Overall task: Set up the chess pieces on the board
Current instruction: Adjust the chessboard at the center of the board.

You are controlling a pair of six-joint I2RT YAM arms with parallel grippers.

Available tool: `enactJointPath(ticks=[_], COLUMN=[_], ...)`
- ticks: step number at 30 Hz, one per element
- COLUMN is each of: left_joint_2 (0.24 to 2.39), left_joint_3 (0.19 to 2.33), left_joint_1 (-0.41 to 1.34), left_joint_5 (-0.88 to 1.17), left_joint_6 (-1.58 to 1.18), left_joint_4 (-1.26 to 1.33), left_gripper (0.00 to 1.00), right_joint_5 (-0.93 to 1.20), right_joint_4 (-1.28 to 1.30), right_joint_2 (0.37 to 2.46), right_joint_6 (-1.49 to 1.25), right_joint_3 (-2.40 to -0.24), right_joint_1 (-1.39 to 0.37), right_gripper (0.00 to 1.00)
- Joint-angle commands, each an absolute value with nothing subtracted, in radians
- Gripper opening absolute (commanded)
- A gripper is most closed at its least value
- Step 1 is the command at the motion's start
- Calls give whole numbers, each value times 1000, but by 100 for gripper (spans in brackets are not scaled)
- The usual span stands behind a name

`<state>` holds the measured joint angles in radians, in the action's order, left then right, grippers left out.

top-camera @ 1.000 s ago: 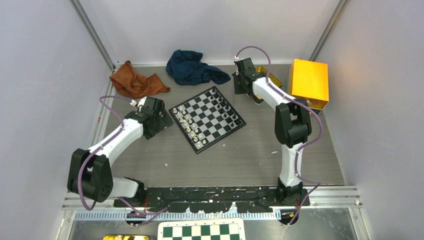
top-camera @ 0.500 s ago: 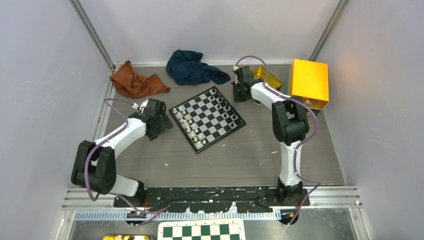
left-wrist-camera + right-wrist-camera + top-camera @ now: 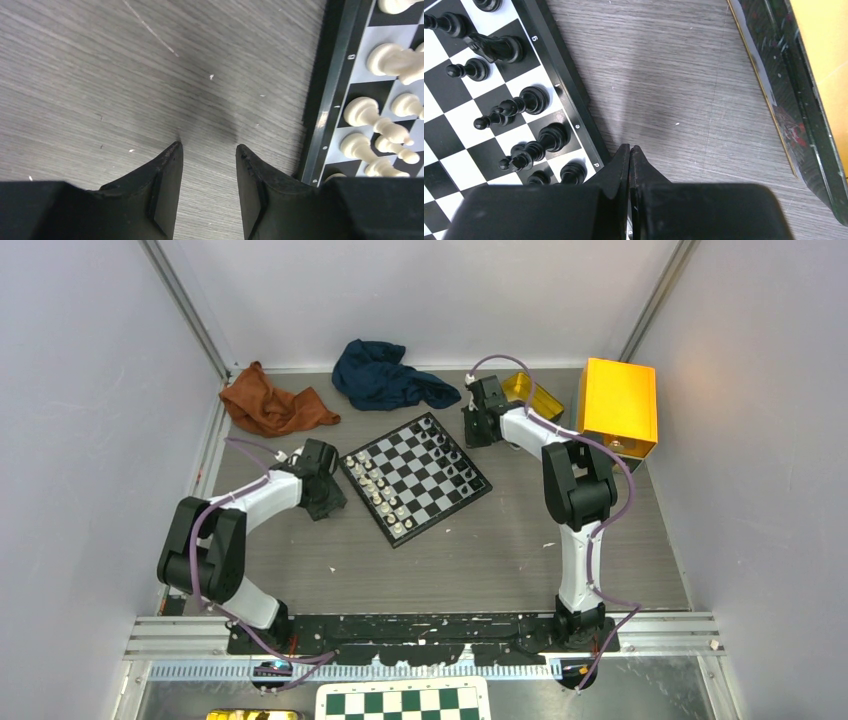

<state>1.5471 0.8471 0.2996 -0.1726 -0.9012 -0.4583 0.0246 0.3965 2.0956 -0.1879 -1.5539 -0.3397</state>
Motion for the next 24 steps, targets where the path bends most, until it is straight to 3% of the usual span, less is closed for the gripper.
enactJointPath(ticks=[1,11,24], left_joint_2=[1567,1615,1693], left_joint_3=[887,919,984], left_joint_1=[295,295,295], left_joint_5=[-160,-142,-109], left_joint_6=[-887,-872,-843], left_joint_4=[-412,-391,-378], left_gripper=[44,35,33], right_joint_5=[35,42,43], right_joint_4=[356,348,309], right_joint_2=[2096,2092,2050], right_joint_6=[-196,-205,-238], right_joint_3=[-1542,-1503,-1399], right_joint_1=[-348,-348,-361], right_gripper=[5,3,2])
